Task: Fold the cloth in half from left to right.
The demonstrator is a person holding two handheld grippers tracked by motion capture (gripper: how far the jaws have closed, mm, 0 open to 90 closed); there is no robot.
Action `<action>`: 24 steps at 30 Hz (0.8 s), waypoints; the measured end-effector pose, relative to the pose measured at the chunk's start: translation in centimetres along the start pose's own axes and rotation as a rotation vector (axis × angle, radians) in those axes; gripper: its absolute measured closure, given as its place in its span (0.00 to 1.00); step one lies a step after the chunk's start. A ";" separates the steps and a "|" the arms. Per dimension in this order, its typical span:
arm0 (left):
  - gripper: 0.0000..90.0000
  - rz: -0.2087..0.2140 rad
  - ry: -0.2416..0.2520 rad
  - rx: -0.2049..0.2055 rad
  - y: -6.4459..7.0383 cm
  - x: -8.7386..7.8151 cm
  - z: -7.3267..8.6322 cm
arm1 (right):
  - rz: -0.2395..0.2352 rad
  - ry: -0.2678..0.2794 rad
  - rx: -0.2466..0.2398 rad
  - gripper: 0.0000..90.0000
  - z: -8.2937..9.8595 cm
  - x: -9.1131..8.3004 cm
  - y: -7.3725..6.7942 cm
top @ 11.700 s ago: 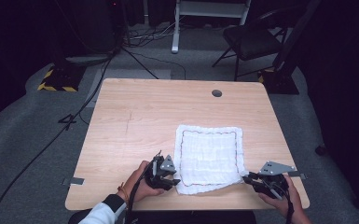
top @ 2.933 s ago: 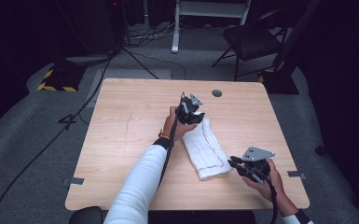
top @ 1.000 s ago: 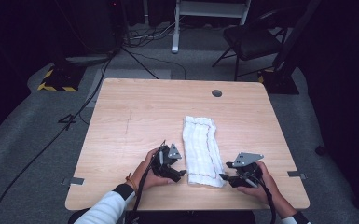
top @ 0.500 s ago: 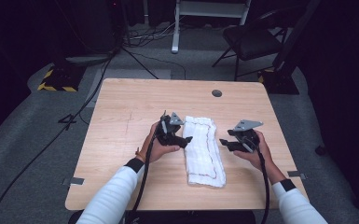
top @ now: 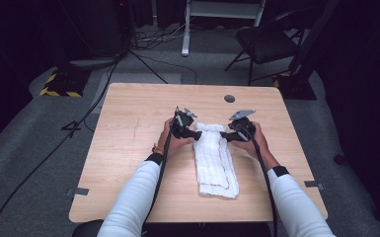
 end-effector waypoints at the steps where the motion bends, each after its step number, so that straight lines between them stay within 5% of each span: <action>1: 0.28 0.002 -0.008 -0.002 -0.1 0.2 0.0 | -0.005 -0.007 0.007 0.51 0.0 0.6 0.0; 8: 0.28 0.024 -0.026 -0.016 -0.6 1.1 0.2 | -0.035 -0.054 0.062 0.47 0.0 2.8 0.2; 12: 0.31 0.045 -0.042 0.012 -0.6 1.2 0.0 | -0.080 -0.076 0.085 0.50 -0.1 3.3 0.4; 20: 0.67 0.125 -0.092 0.039 0.1 1.3 -0.6 | -0.155 -0.097 0.049 0.81 -0.5 2.9 -0.4; 24: 0.84 0.125 -0.107 0.066 0.4 1.4 -0.8 | -0.129 -0.093 0.023 0.88 -0.6 2.7 -0.7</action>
Point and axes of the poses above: each handheld gripper's, and its own axes: x roughly forward along the jaws, z roughly out of its underside, y roughly to its right, the point moved 6 cm from there along x, roughly forward along the jaws, and after that the axes turned 14 degrees about z, right-handed, at the moved point
